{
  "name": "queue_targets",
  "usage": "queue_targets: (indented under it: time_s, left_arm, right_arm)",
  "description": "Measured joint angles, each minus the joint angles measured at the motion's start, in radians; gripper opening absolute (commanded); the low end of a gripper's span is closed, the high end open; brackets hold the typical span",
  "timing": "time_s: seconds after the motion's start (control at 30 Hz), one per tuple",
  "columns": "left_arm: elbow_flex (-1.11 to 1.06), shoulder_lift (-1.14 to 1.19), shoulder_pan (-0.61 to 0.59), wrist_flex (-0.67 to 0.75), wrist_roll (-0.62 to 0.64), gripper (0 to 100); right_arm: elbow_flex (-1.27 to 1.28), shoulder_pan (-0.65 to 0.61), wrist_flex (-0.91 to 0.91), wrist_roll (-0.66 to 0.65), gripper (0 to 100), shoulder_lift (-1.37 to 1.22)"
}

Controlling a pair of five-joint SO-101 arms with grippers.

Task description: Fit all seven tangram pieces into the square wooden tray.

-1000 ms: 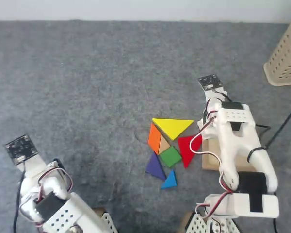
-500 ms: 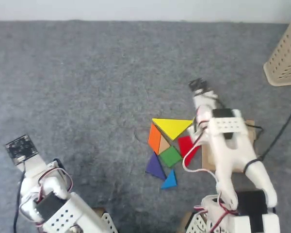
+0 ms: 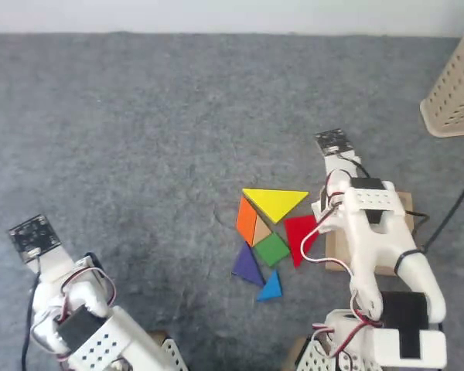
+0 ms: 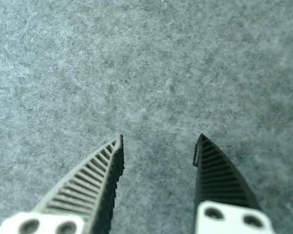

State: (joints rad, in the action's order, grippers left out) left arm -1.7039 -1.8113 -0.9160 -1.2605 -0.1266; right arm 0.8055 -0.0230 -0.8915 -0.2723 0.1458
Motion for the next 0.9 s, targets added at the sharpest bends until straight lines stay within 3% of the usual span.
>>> queue_targets:
  time_s: [0.37,0.9]
  left_arm:
    - [0.0,0.0,0.0,0.0,0.0,23]
    - [0.0,0.0,0.0,0.0,0.0,23]
  right_arm:
    - [0.002,0.023,0.0,0.002,0.6,-0.031]
    - [-0.034,-0.319,-0.006,0.118,0.9,-0.046]
